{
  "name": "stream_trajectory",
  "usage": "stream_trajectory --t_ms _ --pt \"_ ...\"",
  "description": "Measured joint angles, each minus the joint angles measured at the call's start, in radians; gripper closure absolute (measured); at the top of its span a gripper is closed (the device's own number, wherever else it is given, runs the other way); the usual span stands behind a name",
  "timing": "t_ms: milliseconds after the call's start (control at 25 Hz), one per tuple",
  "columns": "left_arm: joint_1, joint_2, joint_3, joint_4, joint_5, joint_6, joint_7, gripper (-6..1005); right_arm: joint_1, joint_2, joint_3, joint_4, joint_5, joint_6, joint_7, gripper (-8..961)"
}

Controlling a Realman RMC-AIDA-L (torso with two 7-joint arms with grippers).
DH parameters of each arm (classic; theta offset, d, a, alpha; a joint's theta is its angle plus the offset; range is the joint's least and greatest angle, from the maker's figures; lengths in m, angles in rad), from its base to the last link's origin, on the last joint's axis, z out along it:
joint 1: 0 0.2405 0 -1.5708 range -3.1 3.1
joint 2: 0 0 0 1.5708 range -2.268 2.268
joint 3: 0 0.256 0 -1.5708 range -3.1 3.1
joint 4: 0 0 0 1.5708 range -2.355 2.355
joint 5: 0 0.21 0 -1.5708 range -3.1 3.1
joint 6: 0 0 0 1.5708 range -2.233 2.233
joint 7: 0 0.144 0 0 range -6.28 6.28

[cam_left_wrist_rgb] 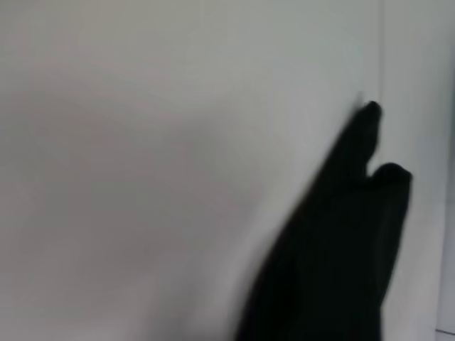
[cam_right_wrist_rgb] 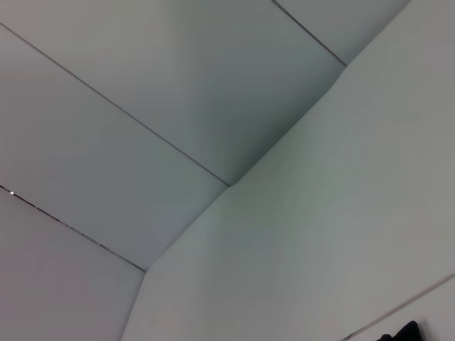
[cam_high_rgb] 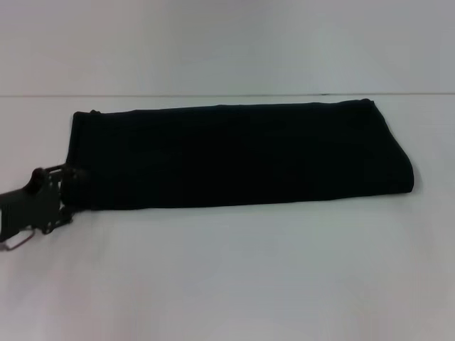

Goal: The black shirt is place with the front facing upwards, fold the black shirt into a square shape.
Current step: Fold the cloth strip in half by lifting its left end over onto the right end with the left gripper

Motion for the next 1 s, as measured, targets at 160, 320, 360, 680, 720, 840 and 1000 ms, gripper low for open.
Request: stream_trajectory --t_ms 160,320,360,680,720,840,1000 --pt "-0.034 -0.002 -0.006 0.006 -0.017 -0.001 0.033 369 -0.001 0.0 0.0 0.0 0.002 0.0 -0.004 210" --pt "-0.058 0.002 -0.007 0.008 -0.06 0.011 0.086 369 -0.003 0.0 0.0 0.009 0.002 0.0 -0.005 209" --pt "-0.059 0.002 -0.006 0.007 -0.071 0.014 0.097 369 -0.003 0.0 0.0 0.009 0.003 0.0 -0.006 209" --pt "-0.014 0.015 0.008 -0.031 -0.071 0.014 0.102 368 -0.004 0.0 0.0 0.01 0.004 0.0 -0.007 209" --pt "-0.004 0.013 0.008 -0.031 -0.071 0.023 0.102 368 -0.004 0.0 0.0 0.01 0.003 0.0 -0.007 209" --pt "0.018 0.013 0.008 -0.028 -0.071 0.052 0.101 368 -0.001 0.001 0.0 0.011 0.002 0.0 -0.007 209" --pt "0.032 0.015 0.008 -0.029 -0.064 0.059 0.093 369 0.001 0.001 0.0 0.011 0.0 0.0 -0.007 210"
